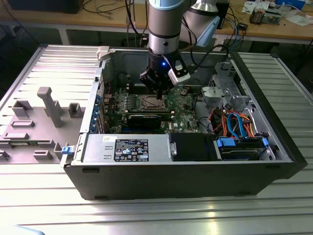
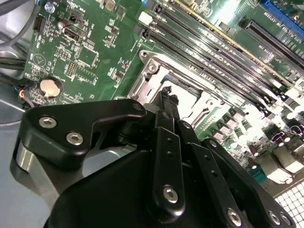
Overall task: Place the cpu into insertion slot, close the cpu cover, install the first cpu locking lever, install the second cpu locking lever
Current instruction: 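Install the second cpu locking lever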
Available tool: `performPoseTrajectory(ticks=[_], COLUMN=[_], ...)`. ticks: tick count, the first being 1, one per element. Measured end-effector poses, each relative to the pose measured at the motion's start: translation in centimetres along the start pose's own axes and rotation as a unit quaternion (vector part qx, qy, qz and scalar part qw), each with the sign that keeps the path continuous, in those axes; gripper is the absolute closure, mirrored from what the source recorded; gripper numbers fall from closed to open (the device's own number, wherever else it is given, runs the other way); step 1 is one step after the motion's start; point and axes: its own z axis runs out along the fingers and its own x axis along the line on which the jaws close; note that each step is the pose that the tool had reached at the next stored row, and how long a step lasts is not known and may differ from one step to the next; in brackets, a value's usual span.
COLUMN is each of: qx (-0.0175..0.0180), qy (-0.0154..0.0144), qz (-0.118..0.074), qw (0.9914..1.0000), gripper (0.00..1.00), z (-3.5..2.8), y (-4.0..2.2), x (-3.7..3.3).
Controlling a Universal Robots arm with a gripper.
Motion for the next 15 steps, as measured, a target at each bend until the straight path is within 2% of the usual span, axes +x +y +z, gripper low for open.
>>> performPoseTrajectory(ticks=[5, 15], qx=[-0.0013, -0.0014], qy=[-0.0001, 0.0000], qz=[0.000, 0.000], qw=[1.00000, 1.00000], gripper=[0.89, 0.89], z=[-0.02, -0.02], y=[-0.42, -0.47], x=[0.01, 0.02])
